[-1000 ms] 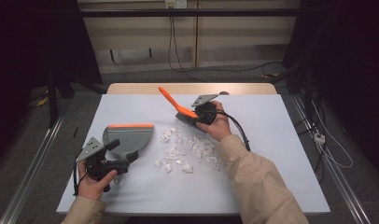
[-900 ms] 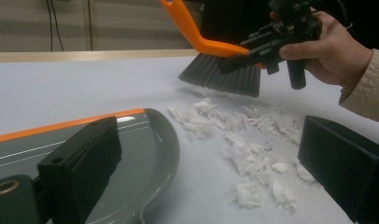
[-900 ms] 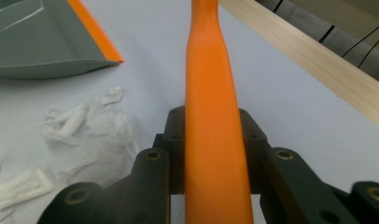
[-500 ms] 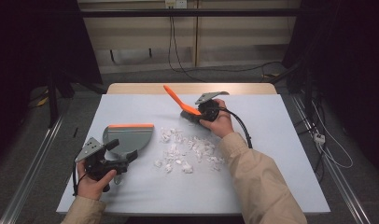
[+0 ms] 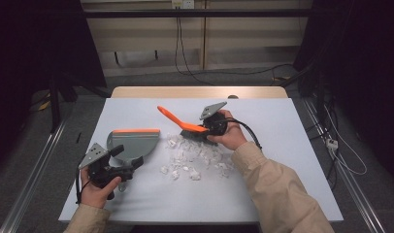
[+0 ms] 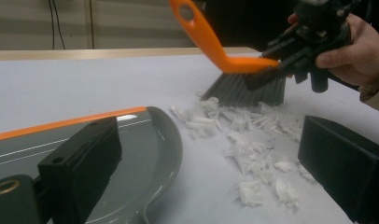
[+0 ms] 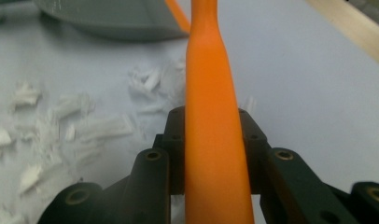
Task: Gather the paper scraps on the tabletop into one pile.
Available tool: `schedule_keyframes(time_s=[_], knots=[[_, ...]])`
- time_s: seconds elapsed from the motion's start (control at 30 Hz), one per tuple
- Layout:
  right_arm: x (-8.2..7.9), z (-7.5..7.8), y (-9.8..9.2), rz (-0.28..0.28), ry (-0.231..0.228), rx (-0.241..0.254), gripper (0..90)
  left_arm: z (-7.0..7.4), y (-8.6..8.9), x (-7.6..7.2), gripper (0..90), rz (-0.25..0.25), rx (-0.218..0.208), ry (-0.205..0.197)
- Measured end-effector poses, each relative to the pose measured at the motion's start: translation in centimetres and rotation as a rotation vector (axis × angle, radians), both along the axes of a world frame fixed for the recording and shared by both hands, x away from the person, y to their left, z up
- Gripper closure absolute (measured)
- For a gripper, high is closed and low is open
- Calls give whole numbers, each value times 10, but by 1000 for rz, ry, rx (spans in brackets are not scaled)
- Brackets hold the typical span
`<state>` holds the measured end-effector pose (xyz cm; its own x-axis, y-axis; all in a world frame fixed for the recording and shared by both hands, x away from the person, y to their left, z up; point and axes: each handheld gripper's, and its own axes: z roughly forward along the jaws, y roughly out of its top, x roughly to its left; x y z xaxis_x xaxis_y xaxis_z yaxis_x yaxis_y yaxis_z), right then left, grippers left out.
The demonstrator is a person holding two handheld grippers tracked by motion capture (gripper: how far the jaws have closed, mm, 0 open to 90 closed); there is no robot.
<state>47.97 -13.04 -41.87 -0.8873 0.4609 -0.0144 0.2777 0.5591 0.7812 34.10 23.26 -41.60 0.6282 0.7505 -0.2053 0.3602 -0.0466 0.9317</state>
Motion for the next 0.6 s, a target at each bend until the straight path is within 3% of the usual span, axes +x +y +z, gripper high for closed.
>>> schedule_keyframes(time_s=[0.07,0.17,0.3,0.37,0.47,0.5,0.6], knots=[[5,3,1,-28,-11,37,716,0,0,0,58,-1,0,-1],[14,2,5,-68,-24,42,716,0,0,1,58,4,-2,2],[25,-6,15,-106,-40,23,716,-1,1,1,58,4,-3,4],[28,-10,20,-114,-69,-9,716,-1,1,2,58,5,-3,6],[32,-15,26,-117,-81,-53,716,-1,2,2,58,4,-3,6],[33,-16,27,-111,-72,-34,716,-1,2,2,57,5,-3,6],[29,-16,27,-72,-60,-43,716,-1,3,2,58,4,2,4]])
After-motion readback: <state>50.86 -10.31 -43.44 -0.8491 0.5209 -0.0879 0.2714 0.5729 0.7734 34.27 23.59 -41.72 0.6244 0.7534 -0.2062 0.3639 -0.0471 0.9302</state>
